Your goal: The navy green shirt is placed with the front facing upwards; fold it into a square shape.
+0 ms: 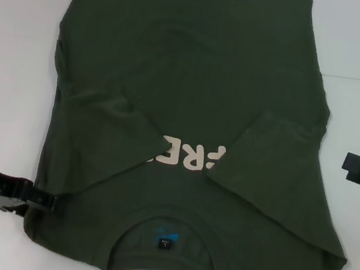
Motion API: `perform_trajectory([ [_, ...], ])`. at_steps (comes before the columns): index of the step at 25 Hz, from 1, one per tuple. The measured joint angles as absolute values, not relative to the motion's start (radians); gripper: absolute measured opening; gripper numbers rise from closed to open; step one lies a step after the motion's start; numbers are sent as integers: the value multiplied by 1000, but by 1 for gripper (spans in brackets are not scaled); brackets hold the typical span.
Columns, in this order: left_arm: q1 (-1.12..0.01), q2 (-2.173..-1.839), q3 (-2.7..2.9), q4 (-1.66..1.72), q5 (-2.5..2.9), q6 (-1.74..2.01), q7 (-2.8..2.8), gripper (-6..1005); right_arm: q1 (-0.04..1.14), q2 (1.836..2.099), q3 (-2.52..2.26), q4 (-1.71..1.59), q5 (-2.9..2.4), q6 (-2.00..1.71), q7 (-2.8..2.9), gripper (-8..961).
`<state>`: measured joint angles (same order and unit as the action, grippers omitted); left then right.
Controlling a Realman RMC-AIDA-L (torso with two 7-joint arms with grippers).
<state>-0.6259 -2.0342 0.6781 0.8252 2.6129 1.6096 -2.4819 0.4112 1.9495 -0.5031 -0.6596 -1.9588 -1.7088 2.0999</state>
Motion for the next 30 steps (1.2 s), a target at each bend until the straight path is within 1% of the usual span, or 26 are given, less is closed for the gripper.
perform_trajectory([
  [7, -633, -2033, 690, 819, 2619, 1606, -2482, 824, 411, 1950, -503, -660, -1959, -1708, 2100, 944],
  [12, -639, -2033, 707, 816, 2620, 1601, -2470, 601, 411, 1950, -503, -660, -1959, -1707, 2100, 944],
  [23, -638, -2034, 718, 820, 2620, 1590, -2458, 361, 412, 1951, -503, -660, -1959, -1709, 2100, 945],
  [26, -639, -2035, 728, 821, 2620, 1588, -2458, 151, 415, 1952, -503, -660, -1959, -1710, 2100, 945],
  [30, -636, -2036, 728, 836, 2618, 1588, -2458, 101, 417, 1953, -503, -659, -1959, -1710, 2100, 945],
])
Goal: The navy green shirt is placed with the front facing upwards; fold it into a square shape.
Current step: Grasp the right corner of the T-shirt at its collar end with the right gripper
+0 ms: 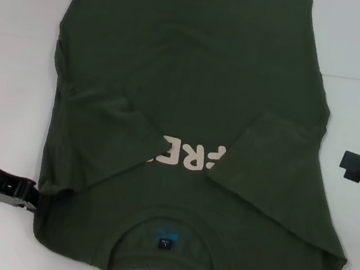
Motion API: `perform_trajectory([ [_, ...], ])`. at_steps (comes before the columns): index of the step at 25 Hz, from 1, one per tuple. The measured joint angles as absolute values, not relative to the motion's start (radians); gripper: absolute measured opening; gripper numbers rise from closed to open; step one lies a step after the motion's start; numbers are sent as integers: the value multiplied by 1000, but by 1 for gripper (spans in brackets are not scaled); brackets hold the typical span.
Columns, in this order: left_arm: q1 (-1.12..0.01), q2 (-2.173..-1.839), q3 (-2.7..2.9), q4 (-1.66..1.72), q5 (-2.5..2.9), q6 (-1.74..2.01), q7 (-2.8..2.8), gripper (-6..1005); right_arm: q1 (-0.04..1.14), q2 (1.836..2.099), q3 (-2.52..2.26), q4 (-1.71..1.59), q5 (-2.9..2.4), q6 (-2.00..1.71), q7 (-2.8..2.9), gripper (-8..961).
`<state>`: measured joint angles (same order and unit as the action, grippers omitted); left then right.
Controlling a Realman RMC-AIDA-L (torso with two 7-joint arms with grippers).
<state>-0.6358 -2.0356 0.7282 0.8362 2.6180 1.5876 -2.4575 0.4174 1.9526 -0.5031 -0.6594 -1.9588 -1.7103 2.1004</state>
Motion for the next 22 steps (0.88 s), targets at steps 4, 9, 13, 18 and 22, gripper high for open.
perform_trajectory([
  [4, -628, -2036, 725, 846, 2615, 1587, -2458, 73, 418, 1948, -504, -659, -1960, -1714, 2108, 944],
  [9, -627, -2034, 718, 841, 2617, 1586, -2458, 65, 426, 1935, -506, -669, -1990, -1720, 2135, 944],
  [13, -620, -2030, 708, 844, 2612, 1588, -2456, 58, 435, 1915, -506, -671, -2020, -1721, 2180, 944],
  [18, -614, -2026, 653, 849, 2611, 1609, -2423, 50, 451, 1871, -506, -674, -2077, -1735, 2289, 945],
  [22, -607, -2019, 596, 849, 2609, 1640, -2390, 50, 464, 1830, -506, -675, -2156, -1756, 2379, 945],
])
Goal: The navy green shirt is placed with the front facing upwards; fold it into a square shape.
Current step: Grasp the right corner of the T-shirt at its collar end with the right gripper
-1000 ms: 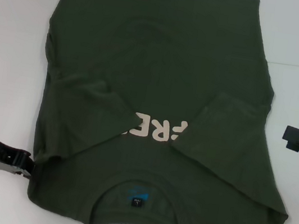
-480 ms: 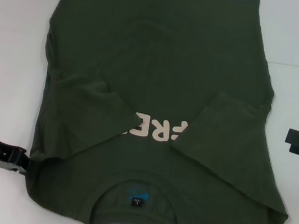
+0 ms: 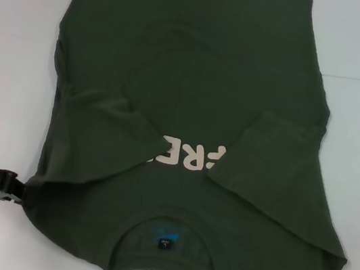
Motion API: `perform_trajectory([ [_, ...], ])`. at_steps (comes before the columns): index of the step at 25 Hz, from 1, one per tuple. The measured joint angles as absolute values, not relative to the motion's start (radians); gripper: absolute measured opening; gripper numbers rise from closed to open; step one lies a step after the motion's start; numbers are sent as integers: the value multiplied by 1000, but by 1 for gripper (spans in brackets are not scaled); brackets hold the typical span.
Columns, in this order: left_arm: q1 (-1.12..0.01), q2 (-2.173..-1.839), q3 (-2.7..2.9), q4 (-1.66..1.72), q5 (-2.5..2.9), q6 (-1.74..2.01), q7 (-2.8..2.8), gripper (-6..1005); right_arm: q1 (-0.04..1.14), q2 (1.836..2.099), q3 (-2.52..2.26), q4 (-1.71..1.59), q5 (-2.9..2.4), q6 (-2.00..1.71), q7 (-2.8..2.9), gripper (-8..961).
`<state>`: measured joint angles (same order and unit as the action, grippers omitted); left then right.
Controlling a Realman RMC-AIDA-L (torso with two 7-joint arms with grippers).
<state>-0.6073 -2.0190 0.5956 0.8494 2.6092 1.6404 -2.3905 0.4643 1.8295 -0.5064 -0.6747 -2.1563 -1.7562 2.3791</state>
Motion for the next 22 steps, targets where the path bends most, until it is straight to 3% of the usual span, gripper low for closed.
perform_trajectory([
  [8, -601, -2012, 519, 848, 2607, 1680, -2338, 50, 530, 1754, -521, -683, -2405, -1816, 2534, 944],
  [10, -600, -2011, 518, 847, 2602, 1681, -2334, 50, 548, 1748, -523, -709, -2458, -1834, 2564, 944],
  [16, -601, -2011, 516, 849, 2593, 1690, -2331, 50, 604, 1756, -534, -729, -2591, -1857, 2606, 944],
  [22, -601, -2006, 511, 851, 2574, 1706, -2328, 50, 637, 1799, -541, -710, -2624, -1804, 2616, 945],
])
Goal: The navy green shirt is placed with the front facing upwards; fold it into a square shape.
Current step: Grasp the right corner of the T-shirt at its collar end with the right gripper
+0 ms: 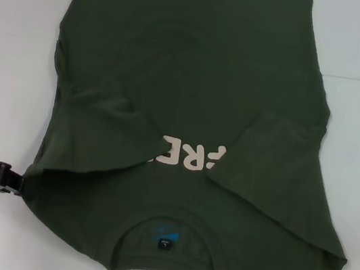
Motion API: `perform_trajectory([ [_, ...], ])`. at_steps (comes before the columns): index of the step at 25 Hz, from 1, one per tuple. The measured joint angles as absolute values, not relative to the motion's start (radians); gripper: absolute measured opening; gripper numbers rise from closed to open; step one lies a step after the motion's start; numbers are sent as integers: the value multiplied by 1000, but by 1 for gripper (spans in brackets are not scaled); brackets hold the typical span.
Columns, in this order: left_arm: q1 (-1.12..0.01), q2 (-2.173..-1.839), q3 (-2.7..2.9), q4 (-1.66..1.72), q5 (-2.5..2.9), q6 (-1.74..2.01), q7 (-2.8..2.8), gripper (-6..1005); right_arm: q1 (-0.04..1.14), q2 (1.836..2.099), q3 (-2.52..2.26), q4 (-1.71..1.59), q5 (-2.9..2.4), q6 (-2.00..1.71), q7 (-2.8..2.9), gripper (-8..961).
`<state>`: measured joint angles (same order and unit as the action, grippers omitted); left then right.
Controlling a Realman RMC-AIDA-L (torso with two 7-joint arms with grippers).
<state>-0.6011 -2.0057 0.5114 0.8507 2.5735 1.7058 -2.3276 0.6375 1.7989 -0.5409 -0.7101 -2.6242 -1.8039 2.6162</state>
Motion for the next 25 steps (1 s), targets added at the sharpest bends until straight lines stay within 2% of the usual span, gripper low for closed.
perform_trajectory([
  [7, -611, -2000, 506, 845, 2569, 1715, -2327, 50, 644, 1862, -549, -678, -2624, -1734, 2595, 945],
  [10, -611, -2001, 507, 843, 2569, 1713, -2327, 49, 644, 1879, -565, -662, -2624, -1713, 2582, 945],
  [18, -611, -2002, 507, 842, 2569, 1710, -2327, 49, 647, 1899, -571, -646, -2624, -1668, 2559, 944],
  [25, -610, -2004, 509, 840, 2569, 1709, -2321, 49, 648, 1904, -581, -632, -2624, -1645, 2556, 927],
])
